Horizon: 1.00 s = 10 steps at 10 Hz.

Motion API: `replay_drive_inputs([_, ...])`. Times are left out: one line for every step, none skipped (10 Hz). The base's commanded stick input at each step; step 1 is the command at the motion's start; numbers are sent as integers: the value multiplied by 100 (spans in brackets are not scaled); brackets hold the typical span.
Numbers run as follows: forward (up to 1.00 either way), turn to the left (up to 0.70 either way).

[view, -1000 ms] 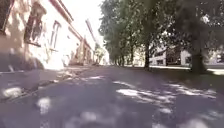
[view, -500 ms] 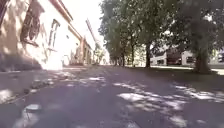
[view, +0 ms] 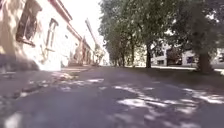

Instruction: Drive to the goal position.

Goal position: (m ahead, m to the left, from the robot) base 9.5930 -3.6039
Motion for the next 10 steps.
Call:
replay_drive_inputs([70, 0])
replay_drive_inputs([70, 0])
replay_drive_inputs([70, 0])
replay_drive_inputs([70, 0])
replay_drive_inputs([70, 0])
replay_drive_inputs([70, 0])
replay_drive_inputs([70, 0])
replay_drive_inputs([70, 0])
replay_drive_inputs([70, 0])
replay_drive_inputs([70, 0])
